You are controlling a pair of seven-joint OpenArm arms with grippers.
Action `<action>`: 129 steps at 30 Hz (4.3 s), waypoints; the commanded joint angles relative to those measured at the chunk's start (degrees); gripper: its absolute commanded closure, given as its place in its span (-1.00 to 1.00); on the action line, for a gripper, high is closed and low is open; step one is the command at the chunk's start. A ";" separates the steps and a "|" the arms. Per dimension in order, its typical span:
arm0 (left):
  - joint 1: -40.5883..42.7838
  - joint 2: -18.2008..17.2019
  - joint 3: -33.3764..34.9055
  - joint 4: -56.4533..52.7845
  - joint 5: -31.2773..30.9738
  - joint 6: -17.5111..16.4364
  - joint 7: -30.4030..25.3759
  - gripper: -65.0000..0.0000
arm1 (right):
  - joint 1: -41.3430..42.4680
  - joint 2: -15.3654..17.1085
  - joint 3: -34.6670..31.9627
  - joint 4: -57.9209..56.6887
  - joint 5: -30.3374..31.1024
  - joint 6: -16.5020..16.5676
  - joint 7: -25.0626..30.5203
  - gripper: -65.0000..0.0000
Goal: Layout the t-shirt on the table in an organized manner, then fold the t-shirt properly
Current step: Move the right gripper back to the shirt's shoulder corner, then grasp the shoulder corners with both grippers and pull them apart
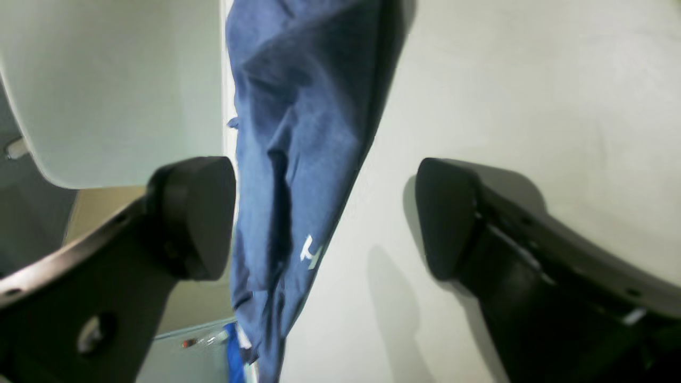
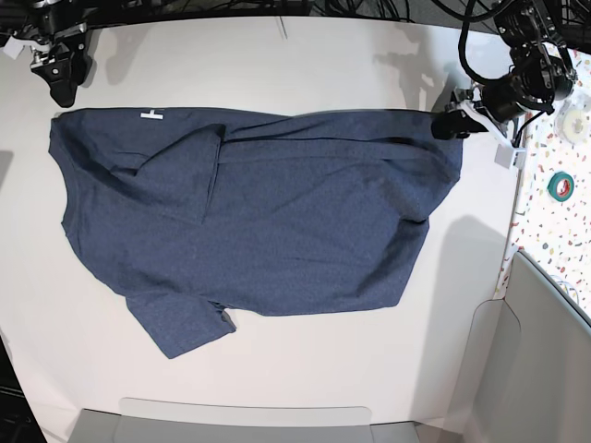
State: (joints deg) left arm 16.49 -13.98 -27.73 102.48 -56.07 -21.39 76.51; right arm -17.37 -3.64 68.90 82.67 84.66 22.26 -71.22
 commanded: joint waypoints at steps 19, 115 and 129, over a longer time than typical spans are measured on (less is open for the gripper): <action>0.70 -0.66 -0.19 0.86 -1.29 -0.11 -0.77 0.38 | 3.26 -0.01 -0.02 4.75 -6.11 -11.67 5.33 -0.63; -0.36 1.71 -7.48 -14.17 -1.55 7.10 2.30 0.24 | 17.59 -5.36 -1.26 -4.74 -33.19 -24.59 7.18 1.00; -6.78 3.74 -8.10 -17.86 -1.46 7.01 2.65 0.23 | 17.06 -5.36 -1.26 -4.74 -33.10 -24.59 7.18 1.00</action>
State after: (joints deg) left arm 9.56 -10.17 -35.94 84.49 -60.18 -14.96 78.22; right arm 1.13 -5.58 68.16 82.30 61.58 0.38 -64.23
